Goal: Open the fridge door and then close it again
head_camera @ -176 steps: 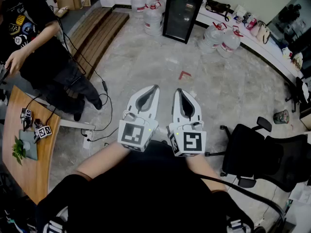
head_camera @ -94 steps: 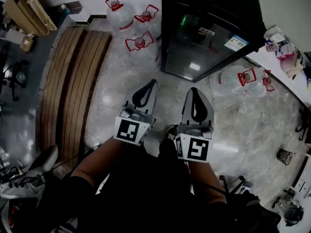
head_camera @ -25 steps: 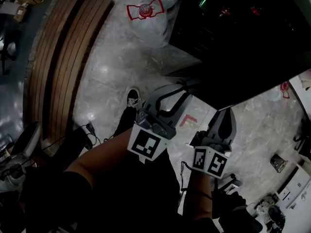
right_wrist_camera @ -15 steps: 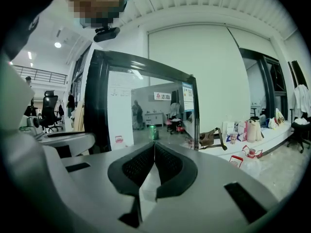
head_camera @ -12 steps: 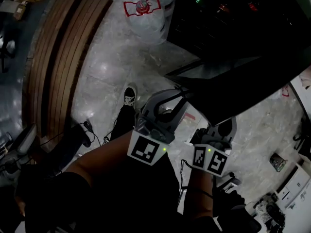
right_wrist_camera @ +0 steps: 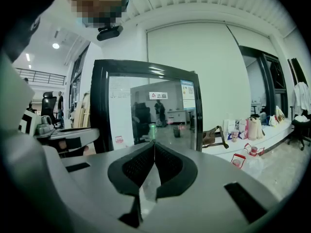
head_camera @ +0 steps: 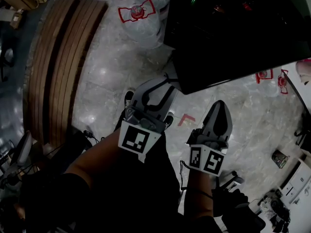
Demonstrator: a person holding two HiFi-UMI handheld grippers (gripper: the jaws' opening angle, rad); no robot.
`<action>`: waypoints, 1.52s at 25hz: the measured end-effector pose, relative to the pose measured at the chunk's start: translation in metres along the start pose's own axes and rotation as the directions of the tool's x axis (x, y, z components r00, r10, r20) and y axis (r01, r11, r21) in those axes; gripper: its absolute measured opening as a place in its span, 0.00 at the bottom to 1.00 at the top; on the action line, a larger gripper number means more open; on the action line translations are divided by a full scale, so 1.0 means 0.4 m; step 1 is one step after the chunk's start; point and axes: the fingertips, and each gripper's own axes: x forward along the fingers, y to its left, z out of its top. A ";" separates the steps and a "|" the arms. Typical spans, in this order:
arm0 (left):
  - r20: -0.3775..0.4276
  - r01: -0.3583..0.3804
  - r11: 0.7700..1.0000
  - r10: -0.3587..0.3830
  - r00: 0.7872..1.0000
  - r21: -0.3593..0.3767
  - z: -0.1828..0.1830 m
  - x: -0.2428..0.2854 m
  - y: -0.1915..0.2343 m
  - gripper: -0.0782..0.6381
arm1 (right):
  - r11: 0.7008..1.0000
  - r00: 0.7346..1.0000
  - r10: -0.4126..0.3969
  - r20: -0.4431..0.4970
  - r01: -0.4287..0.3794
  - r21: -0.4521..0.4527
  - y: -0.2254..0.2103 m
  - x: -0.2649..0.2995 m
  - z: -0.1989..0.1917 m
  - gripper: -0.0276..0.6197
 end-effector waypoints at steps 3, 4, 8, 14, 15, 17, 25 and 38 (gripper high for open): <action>-0.009 0.010 1.000 -0.009 1.000 0.009 -0.004 0.043 0.071 0.22 | 1.000 1.000 -0.008 -0.005 0.008 0.008 0.006 0.032 0.004 0.07; -0.011 0.014 1.000 -0.014 1.000 0.004 -0.005 0.059 0.097 0.22 | 1.000 1.000 -0.011 -0.006 0.011 0.010 0.011 0.044 0.006 0.07; 0.004 0.039 0.997 -0.039 0.999 -0.061 0.001 0.123 0.202 0.23 | 1.000 1.000 -0.026 -0.010 0.026 0.014 0.037 0.096 0.015 0.07; 0.029 0.074 0.994 -0.072 0.997 -0.085 0.013 0.238 0.320 0.24 | 0.998 0.998 -0.061 0.001 0.061 0.016 0.053 0.181 0.047 0.07; 0.032 0.079 0.993 -0.077 0.997 -0.083 0.012 0.259 0.336 0.24 | 0.997 0.998 -0.071 -0.001 0.071 0.018 0.051 0.193 0.048 0.07; 0.034 0.090 0.993 -0.087 0.996 -0.076 0.011 0.302 0.366 0.24 | 0.996 0.996 -0.089 -0.011 0.089 0.018 0.045 0.214 0.049 0.07; 0.079 0.096 0.994 -0.091 0.993 -0.058 0.030 0.460 0.468 0.25 | 0.989 0.989 -0.144 -0.010 0.145 0.018 0.037 0.242 0.059 0.07; 0.108 -0.061 0.997 0.067 0.992 -0.052 0.048 0.342 0.478 0.19 | 0.995 0.995 -0.098 0.034 0.097 0.029 0.086 0.198 0.112 0.07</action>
